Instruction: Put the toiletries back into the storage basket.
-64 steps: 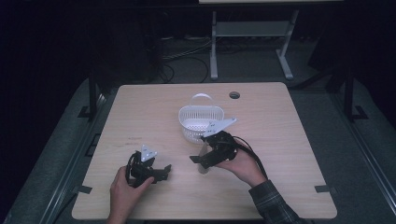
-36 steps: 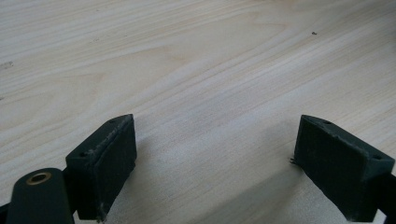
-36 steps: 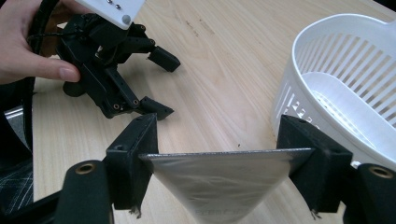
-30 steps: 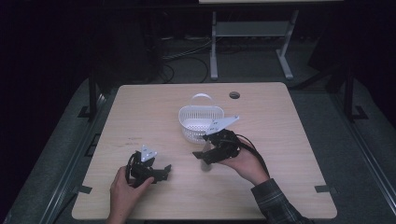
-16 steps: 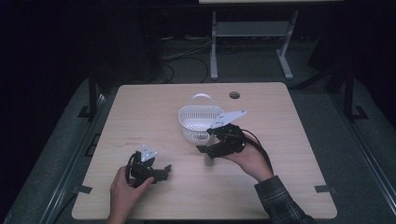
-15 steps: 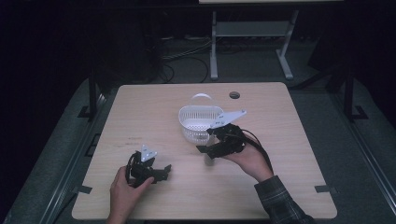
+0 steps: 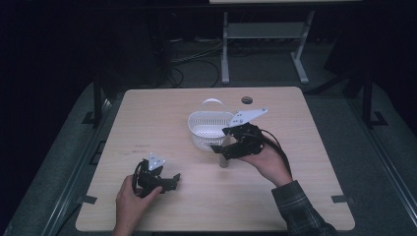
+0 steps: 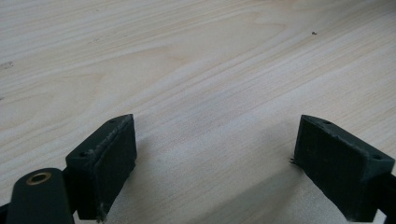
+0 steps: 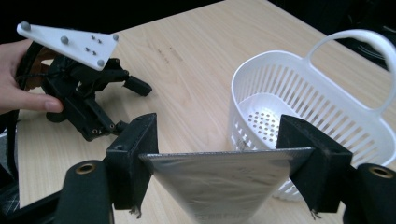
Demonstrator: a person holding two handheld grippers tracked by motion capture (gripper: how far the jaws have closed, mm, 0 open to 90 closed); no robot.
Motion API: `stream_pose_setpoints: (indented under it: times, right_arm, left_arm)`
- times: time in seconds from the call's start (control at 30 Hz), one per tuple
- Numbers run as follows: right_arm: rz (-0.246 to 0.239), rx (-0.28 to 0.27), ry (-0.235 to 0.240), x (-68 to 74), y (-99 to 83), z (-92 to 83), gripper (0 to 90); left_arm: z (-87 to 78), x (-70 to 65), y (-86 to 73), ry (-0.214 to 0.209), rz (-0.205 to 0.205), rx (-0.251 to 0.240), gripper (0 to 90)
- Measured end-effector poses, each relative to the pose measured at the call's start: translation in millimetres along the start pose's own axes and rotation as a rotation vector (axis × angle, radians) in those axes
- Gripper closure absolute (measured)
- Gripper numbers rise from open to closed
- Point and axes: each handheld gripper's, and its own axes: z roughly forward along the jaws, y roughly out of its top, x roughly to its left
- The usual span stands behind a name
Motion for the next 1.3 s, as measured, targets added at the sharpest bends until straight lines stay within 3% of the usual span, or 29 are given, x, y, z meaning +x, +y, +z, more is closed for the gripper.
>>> stream_pose_setpoints:
  times: [0.73, 1.3]
  right_arm:
    - [0.014, -0.047, -0.033, -12.7, 22.9, -23.7, 29.8]
    - [0.018, -0.076, -0.060, -19.9, 40.2, -30.6, 29.9]
  left_arm:
    - [0.0, 0.0, 0.0, 0.000, 0.000, 0.000, 12.1]
    - [0.0, -0.2, -0.1, -0.001, -0.003, 0.000, 12.1]
